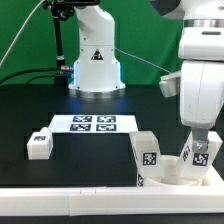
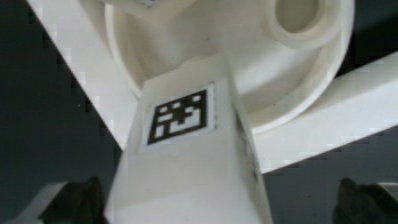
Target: Assemble stool
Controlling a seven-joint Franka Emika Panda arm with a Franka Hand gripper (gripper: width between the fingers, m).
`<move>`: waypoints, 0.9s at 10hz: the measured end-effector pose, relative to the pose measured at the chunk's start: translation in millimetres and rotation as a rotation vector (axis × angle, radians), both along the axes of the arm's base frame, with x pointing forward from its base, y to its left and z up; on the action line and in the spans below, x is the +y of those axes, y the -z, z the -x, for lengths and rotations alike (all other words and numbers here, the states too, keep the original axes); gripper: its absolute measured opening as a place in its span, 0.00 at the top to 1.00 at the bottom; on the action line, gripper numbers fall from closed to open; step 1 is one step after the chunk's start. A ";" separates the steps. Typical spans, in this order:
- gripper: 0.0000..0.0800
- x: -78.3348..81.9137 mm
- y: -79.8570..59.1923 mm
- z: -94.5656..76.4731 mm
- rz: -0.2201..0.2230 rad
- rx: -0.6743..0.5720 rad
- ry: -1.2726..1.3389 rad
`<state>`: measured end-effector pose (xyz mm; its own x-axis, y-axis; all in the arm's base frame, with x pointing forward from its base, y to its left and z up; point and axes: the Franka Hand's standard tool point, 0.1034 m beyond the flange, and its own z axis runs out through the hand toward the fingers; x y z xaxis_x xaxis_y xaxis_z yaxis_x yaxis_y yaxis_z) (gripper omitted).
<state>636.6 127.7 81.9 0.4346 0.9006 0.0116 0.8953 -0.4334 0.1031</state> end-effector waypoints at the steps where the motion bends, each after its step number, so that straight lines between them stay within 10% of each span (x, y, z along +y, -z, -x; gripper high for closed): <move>1: 0.21 -0.3 0.0 0.0 0.000 0.000 0.009; 2: 0.21 -0.4 0.1 0.0 -0.003 -0.001 0.040; 4: 0.58 -0.7 0.0 -0.1 -0.013 -0.004 0.122; 9: 0.58 -10.3 0.0 -5.8 -0.062 -0.034 0.540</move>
Offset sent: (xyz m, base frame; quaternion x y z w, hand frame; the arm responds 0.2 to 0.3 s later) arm 0.0000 0.0000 0.0000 0.0000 0.0000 0.0650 0.9979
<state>642.4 117.4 81.9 0.8334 0.5469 0.0795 0.5406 -0.8366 0.0882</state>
